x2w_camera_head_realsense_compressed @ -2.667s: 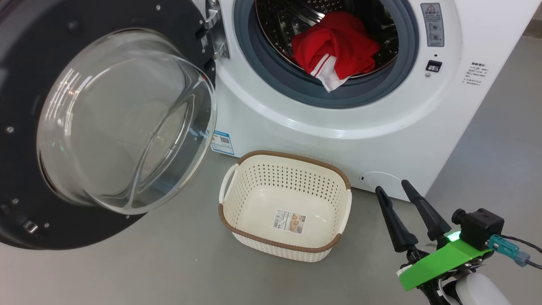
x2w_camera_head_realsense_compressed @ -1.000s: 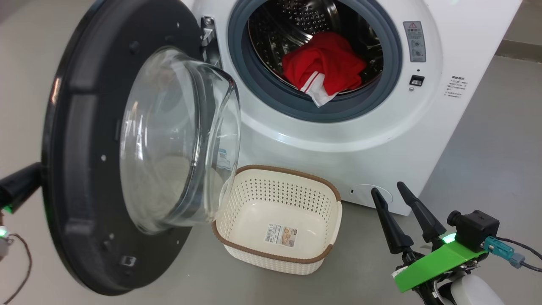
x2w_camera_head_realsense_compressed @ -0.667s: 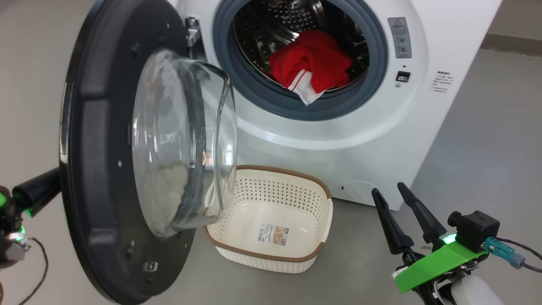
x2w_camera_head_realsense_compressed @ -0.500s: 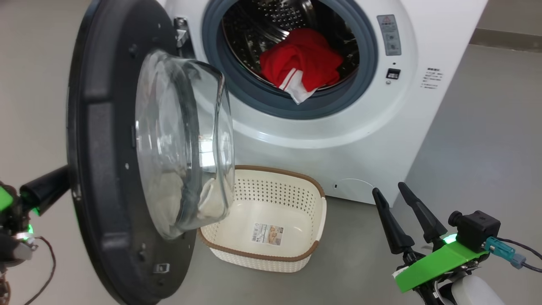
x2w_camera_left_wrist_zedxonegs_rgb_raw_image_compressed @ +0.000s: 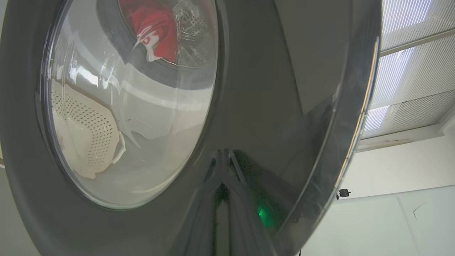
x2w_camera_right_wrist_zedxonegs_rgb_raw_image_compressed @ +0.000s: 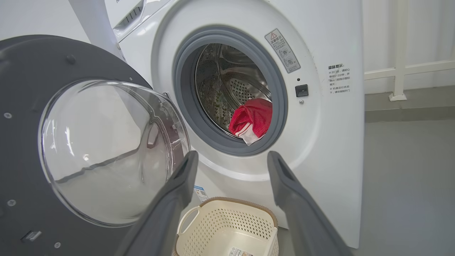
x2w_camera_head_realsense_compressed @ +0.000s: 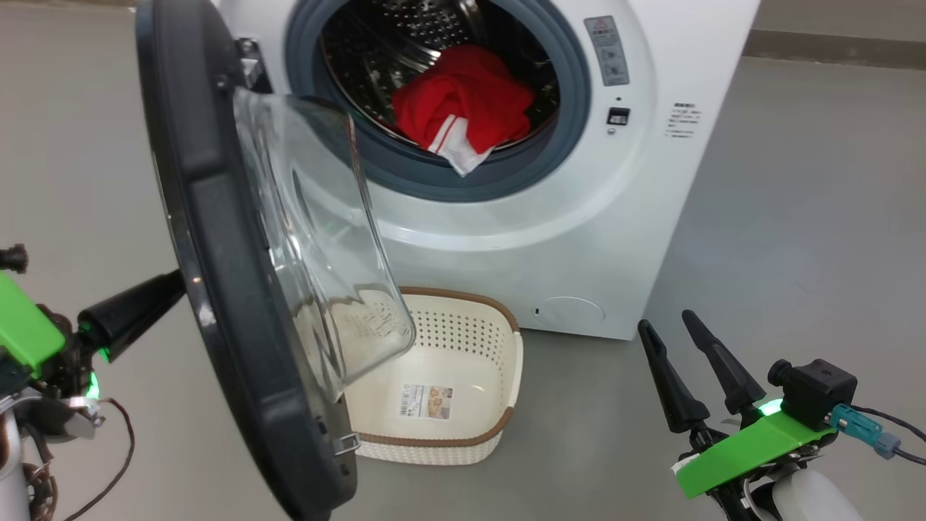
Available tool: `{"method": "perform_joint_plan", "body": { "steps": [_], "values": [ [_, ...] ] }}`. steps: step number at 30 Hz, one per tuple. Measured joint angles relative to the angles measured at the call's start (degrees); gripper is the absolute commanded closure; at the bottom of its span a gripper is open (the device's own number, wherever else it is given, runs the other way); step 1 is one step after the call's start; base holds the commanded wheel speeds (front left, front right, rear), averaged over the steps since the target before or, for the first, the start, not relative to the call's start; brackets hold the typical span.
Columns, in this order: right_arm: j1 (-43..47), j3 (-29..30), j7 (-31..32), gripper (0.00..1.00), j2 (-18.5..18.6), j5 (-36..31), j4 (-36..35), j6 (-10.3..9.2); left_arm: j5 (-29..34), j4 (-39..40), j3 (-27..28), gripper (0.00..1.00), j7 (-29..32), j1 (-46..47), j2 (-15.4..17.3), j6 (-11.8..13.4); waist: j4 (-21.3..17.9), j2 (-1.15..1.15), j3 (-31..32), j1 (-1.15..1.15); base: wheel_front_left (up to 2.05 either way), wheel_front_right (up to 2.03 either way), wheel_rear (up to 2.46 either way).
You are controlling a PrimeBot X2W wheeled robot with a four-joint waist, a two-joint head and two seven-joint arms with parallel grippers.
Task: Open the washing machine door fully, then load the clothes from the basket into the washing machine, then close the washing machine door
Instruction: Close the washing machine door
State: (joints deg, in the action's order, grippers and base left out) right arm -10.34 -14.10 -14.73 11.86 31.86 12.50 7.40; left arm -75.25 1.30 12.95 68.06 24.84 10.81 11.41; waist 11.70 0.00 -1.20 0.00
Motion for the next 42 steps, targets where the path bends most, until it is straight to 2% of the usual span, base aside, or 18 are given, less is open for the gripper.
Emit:
{"method": "perform_joint_plan", "body": {
  "steps": [25, 42],
  "values": [
    [-0.3, 0.3, 0.0, 0.0, 0.1, 0.0, -0.4, 0.0, 0.2, 0.5, -1.4, 1.0, -3.6, 0.6, -3.5, -1.4, -8.1, 0.0, -2.1, 0.0, 0.0, 0.0, 0.0],
    [-0.4, 0.1, 0.0, 0.0, 0.1, 0.0, -0.4, 0.0, 0.5, 0.1, -1.4, 1.0, -5.1, 1.6, -4.2, -2.2, -12.1, 0.0, -2.1, 0.0, 0.0, 0.0, 0.0]
  ]
}}
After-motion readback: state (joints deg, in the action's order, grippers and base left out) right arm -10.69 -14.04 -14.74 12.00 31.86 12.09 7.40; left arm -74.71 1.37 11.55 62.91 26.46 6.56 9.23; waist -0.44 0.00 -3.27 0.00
